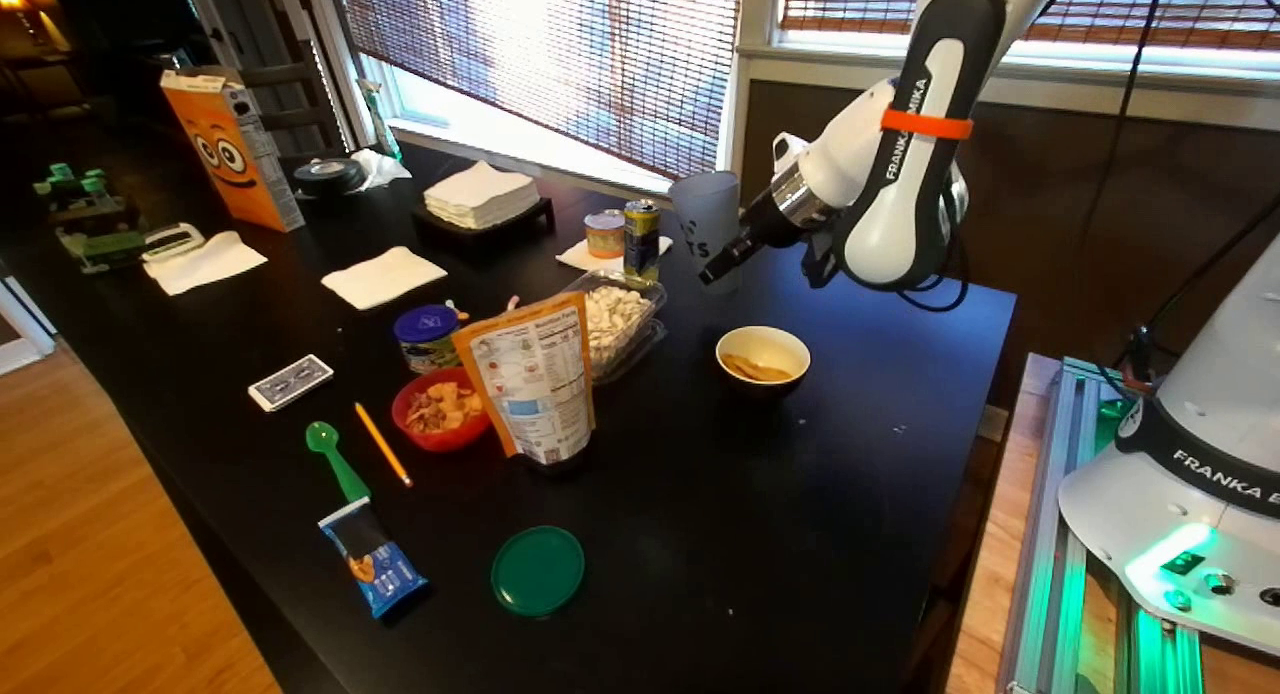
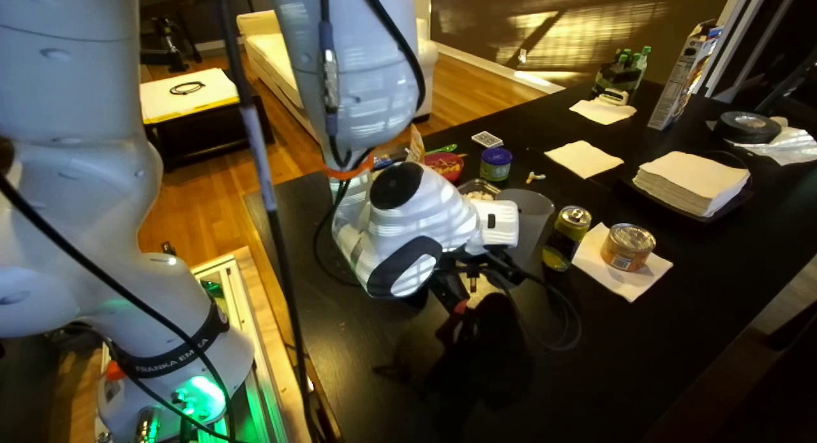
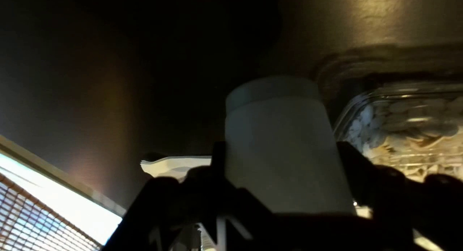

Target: Use the grey cup to get some of the contents of the clear lunchbox

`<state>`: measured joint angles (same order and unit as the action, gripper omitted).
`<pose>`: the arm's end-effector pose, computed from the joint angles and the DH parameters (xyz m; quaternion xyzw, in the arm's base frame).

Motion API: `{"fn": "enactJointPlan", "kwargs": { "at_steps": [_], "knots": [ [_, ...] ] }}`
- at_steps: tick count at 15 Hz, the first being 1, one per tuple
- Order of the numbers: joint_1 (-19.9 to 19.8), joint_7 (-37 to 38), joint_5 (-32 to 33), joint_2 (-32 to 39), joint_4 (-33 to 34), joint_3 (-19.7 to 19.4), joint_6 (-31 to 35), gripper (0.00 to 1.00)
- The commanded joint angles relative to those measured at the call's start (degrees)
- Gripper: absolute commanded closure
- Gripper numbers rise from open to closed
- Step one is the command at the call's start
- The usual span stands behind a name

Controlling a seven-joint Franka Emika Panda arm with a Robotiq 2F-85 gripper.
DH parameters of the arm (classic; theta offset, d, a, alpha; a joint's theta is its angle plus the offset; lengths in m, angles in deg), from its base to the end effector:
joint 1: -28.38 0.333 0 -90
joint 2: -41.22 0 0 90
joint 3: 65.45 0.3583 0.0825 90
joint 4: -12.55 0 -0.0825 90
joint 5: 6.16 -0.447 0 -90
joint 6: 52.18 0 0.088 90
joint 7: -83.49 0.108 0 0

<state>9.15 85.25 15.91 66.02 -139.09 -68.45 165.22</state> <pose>0.4468 -0.1293 0.1573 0.9387 -0.0061 0.3443 0.0150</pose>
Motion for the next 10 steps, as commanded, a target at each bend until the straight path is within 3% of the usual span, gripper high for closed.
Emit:
{"fn": "enactJointPlan", "kwargs": {
  "at_steps": [1, 3, 4, 7, 10],
  "knots": [
    [4.99, -6.88, -1.67, -12.12, -5.33, -2.41, -12.79, 0.50],
    [9.27, -12.61, -5.50, -17.36, -5.77, -4.71, -20.93, 0.50],
    [13.21, -16.36, -8.54, -19.38, -5.63, -7.62, -24.59, 0.50],
    [26.07, -29.82, -15.13, -20.98, -1.82, -21.32, -33.32, 0.50],
    [33.61, -30.14, -5.99, -16.41, 2.32, -30.64, -33.79, 0.50]
  ]
}}
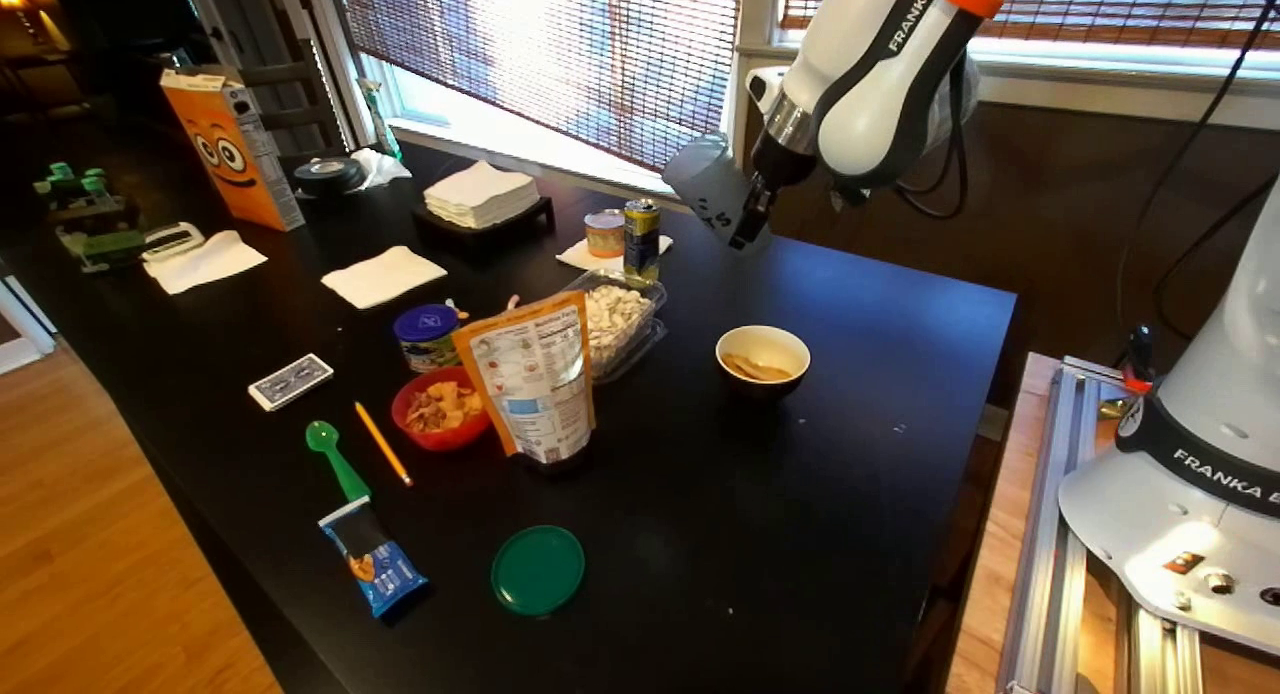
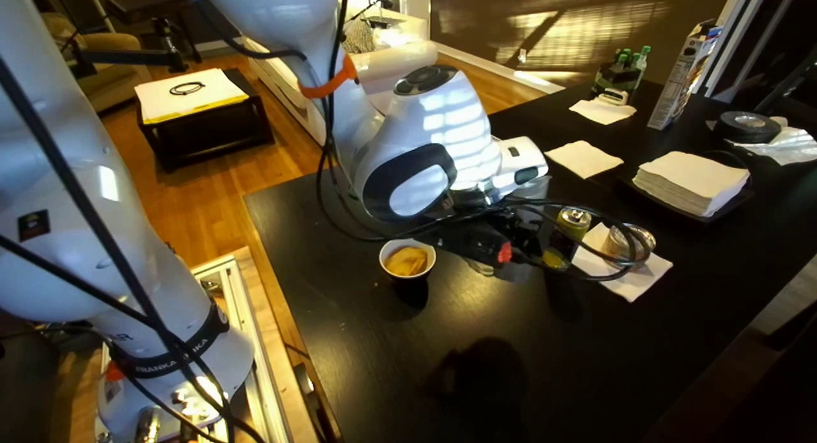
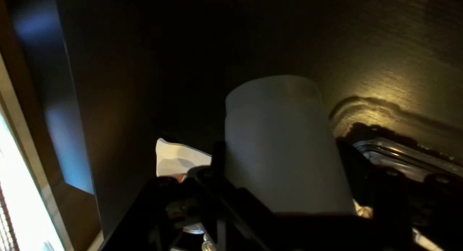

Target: Use the grey cup to get some of the contents of the clear lunchbox

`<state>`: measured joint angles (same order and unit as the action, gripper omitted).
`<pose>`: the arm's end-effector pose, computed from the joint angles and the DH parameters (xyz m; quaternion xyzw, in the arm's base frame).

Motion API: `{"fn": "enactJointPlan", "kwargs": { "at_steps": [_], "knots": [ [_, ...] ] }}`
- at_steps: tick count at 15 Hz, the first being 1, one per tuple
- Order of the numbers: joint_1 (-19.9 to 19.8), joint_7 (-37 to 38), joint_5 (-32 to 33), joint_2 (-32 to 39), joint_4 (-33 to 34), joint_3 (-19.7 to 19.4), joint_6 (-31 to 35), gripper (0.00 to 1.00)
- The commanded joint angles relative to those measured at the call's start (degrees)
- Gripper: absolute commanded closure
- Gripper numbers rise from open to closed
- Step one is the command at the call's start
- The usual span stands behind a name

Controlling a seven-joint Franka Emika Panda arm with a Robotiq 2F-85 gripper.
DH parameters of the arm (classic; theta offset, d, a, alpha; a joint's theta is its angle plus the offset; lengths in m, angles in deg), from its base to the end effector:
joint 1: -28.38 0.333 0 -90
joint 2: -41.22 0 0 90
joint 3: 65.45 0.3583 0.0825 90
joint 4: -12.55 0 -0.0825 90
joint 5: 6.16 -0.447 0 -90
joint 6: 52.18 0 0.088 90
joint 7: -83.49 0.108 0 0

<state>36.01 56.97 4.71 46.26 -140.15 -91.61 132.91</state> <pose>0.4661 -0.1396 0.2478 0.9564 0.1660 0.2070 0.1217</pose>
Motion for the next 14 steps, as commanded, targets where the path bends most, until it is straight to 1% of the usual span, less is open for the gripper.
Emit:
{"fn": "enactJointPlan", "kwargs": {
  "at_steps": [1, 2, 3, 4, 5, 6, 8, 9, 10, 11, 12, 14],
  "knots": [
    [10.16, -1.68, 7.72, 4.19, 4.21, -11.06, -1.73, 0.50],
    [13.54, -1.53, 10.08, 4.28, 4.59, -13.90, -2.19, 0.50],
    [16.48, -1.44, 11.82, 3.75, 4.26, -15.57, -2.05, 0.50],
    [11.15, -1.43, 8.72, 2.86, 2.90, -11.94, -0.92, 0.25],
    [13.72, -1.43, 9.65, 3.29, 3.22, -13.56, -0.93, 0.25],
    [15.22, -1.43, 9.82, 3.54, 3.37, -14.19, -0.94, 0.25],
    [16.06, -1.43, 9.89, 3.76, 3.45, -14.38, -0.97, 0.25],
    [17.89, -0.98, 10.72, 5.47, 4.66, -16.87, -1.82, 0.50],
    [20.09, -0.76, 11.63, 7.17, 5.85, -18.90, -2.23, 0.50],
    [23.18, 0.45, 11.80, 9.46, 7.36, -21.72, -3.27, 0.50],
    [25.51, 0.85, 11.85, 10.23, 7.79, -23.35, -4.18, 0.50],
    [31.79, 2.17, 12.02, 12.00, 8.87, -27.24, -6.57, 0.50]
  ]
}}
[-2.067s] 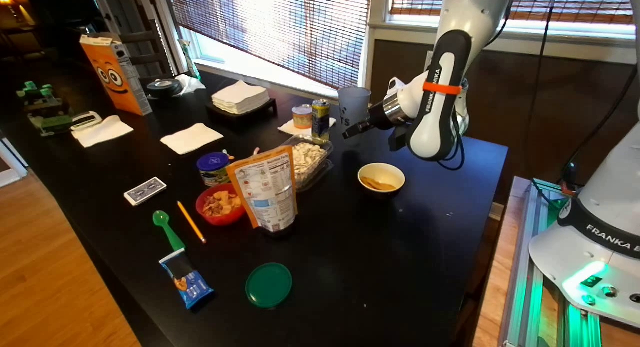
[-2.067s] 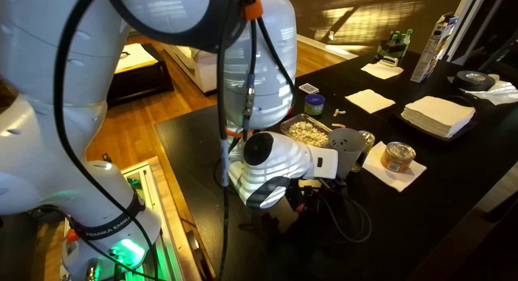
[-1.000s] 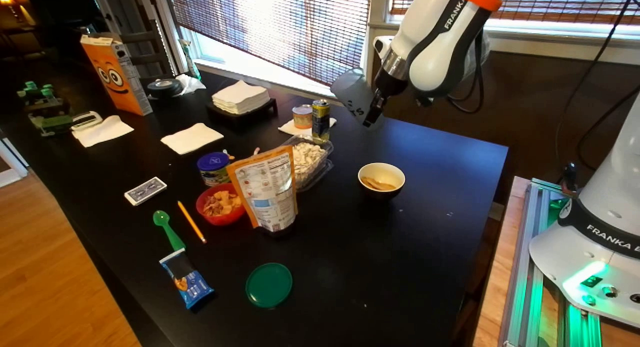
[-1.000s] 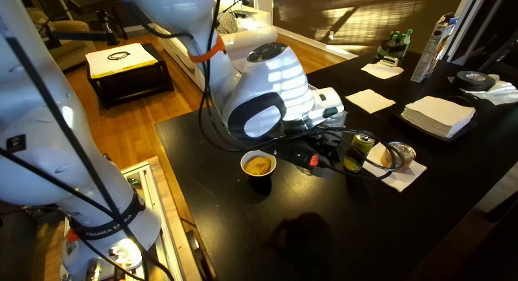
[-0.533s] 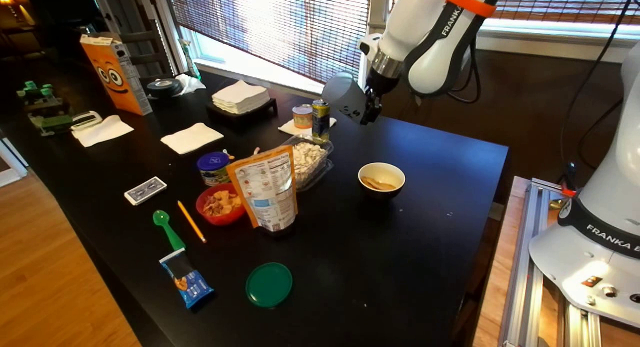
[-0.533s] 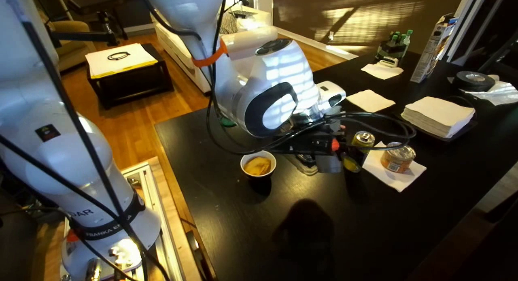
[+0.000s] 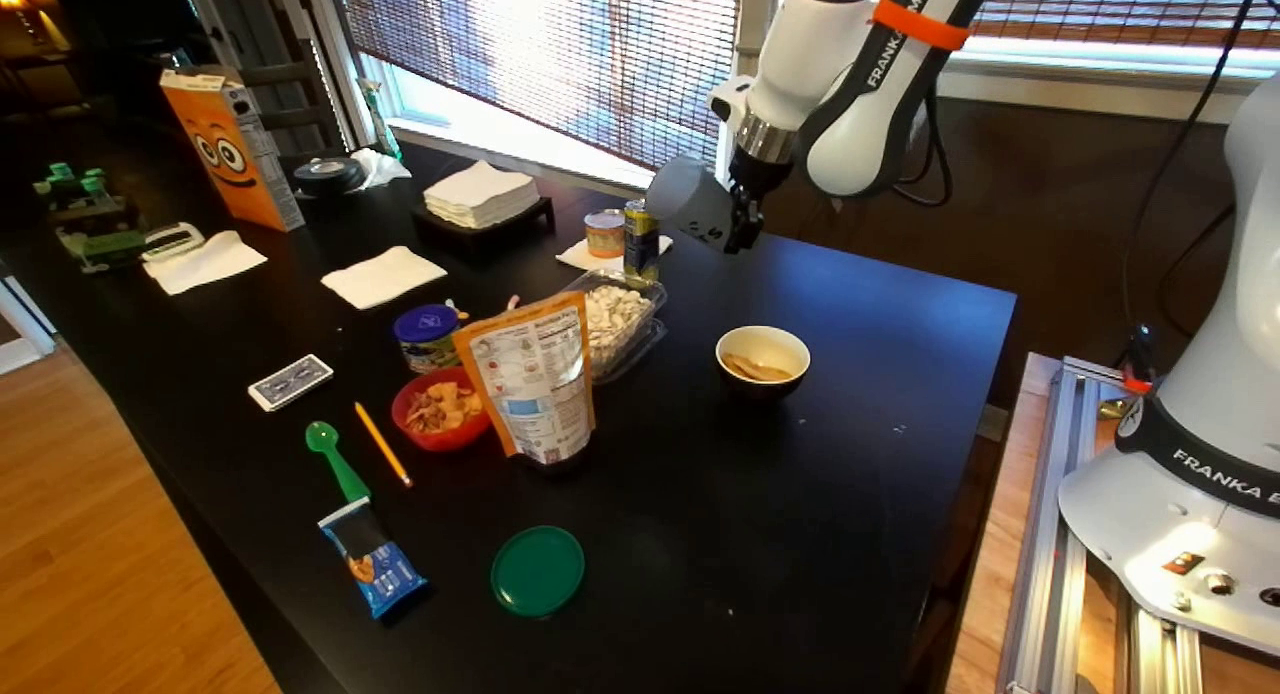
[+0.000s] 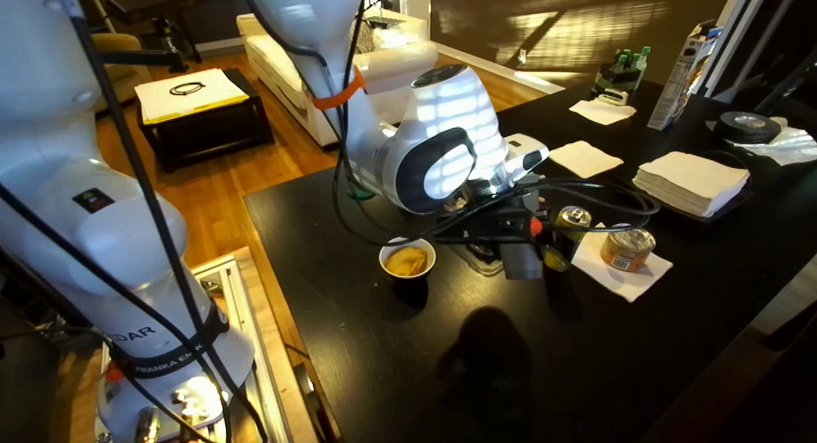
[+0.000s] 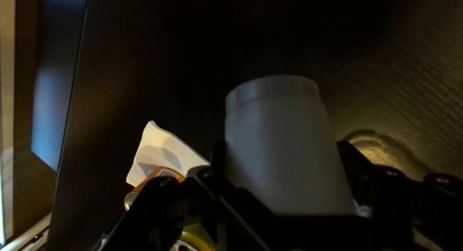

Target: Use the grey cup to get some of the contents of the clear lunchbox

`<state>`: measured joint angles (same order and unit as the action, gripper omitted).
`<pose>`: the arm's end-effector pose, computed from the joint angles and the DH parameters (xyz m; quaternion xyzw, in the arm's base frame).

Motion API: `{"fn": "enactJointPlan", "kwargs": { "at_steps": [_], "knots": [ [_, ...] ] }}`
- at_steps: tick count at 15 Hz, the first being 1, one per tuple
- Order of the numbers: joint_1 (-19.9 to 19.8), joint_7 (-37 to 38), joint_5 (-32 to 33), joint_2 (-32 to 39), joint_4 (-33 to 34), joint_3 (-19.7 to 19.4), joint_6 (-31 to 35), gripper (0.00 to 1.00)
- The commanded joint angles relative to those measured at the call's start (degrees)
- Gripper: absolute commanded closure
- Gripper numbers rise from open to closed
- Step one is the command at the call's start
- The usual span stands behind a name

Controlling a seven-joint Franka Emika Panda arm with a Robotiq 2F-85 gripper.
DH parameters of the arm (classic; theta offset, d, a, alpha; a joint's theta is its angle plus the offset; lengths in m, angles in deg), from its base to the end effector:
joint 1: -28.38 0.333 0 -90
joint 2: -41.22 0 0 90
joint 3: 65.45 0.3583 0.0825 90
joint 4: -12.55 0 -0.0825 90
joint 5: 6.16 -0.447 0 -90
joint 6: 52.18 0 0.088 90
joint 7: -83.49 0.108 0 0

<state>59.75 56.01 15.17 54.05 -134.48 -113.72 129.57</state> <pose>0.5000 -0.1269 0.2366 0.9268 0.2920 0.1482 0.1841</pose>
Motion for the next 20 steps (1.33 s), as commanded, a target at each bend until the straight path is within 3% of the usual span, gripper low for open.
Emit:
{"fn": "enactJointPlan", "kwargs": {
  "at_steps": [1, 7, 10, 12, 13, 18, 19, 20],
  "knots": [
    [11.67, 4.16, 1.62, 5.04, 3.79, -7.42, -5.04, 0.50],
    [33.25, 10.88, 3.35, 11.46, 5.77, -22.27, -15.13, 0.50],
    [40.84, 13.29, 2.38, 14.62, 6.46, -26.74, -21.66, 0.50],
    [44.32, 14.25, 1.74, 16.00, 7.82, -27.73, -26.42, 0.50],
    [43.58, 17.88, 5.96, 14.88, 9.00, -26.53, -29.42, 0.50],
    [41.18, 20.92, 13.33, 14.04, 15.13, -20.56, -43.34, 0.50],
    [39.91, 22.54, 14.89, 10.82, 12.97, -19.94, -40.58, 0.50],
    [38.86, 23.54, 16.22, 10.41, 13.72, -18.40, -41.86, 0.25]
  ]
}}
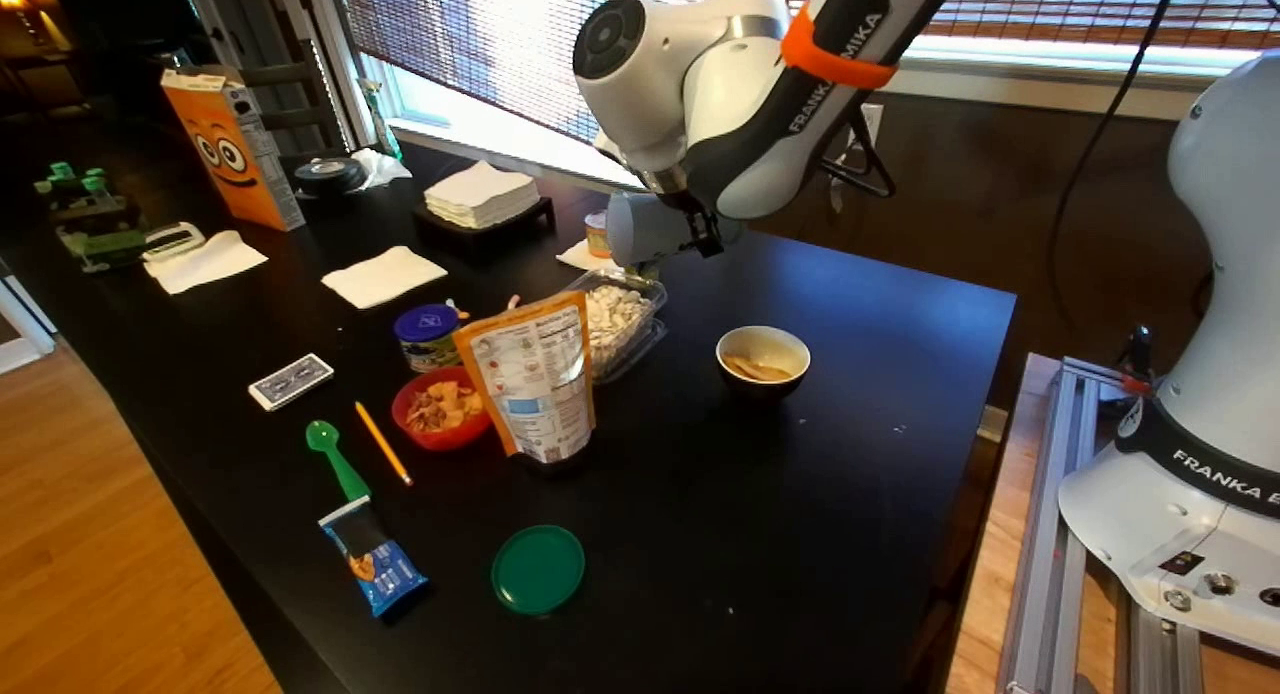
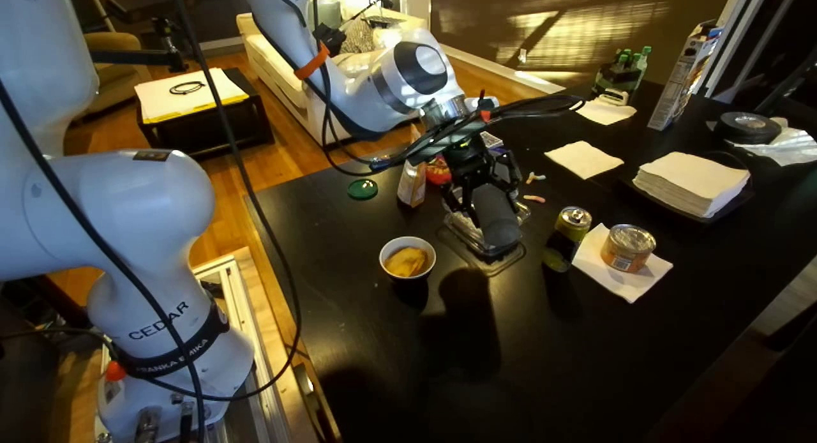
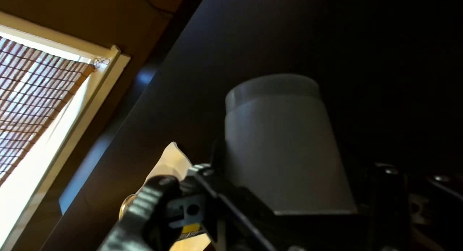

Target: Use the grey cup to get some of the contents of the clear lunchbox

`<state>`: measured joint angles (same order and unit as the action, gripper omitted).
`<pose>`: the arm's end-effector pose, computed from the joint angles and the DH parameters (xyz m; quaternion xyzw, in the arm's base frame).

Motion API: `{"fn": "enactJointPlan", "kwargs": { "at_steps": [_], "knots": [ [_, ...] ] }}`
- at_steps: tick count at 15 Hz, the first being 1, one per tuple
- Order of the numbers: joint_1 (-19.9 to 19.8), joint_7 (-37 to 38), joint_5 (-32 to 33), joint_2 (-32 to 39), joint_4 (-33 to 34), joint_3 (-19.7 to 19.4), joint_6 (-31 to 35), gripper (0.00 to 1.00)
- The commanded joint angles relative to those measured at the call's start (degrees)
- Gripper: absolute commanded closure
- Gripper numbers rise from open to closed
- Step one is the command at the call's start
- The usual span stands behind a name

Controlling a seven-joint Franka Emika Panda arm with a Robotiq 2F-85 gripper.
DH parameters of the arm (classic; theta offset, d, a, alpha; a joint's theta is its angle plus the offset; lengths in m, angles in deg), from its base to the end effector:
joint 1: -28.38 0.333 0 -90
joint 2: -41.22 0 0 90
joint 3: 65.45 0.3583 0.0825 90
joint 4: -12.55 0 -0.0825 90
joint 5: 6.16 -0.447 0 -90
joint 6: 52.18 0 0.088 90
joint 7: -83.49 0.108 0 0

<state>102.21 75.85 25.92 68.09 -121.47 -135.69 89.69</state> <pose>0.5575 0.0218 0.2569 0.8706 0.3152 -0.0694 0.3713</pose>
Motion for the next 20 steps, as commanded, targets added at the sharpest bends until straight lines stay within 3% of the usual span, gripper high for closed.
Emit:
{"fn": "enactJointPlan", "kwargs": {
  "at_steps": [1, 3, 4, 8, 12, 18, 20],
  "knots": [
    [-4.48, 4.59, 6.40, -3.95, 0.81, 4.62, -2.07, 0.25],
    [-5.57, 5.00, 6.97, -4.25, 0.81, 5.31, -2.12, 0.25],
    [-5.82, 5.00, 7.02, -4.39, 0.82, 5.35, -2.12, 0.50],
    [-12.36, 7.82, 12.98, -5.34, 0.88, 13.15, -4.49, 0.50],
    [-22.80, 9.51, 17.42, -6.27, 4.38, 27.04, -11.91, 0.50],
    [-43.28, 10.59, 23.61, -6.58, 11.15, 51.15, -22.00, 0.50],
    [-49.66, 10.28, 25.17, -6.20, 12.53, 57.56, -23.43, 0.50]
  ]
}}
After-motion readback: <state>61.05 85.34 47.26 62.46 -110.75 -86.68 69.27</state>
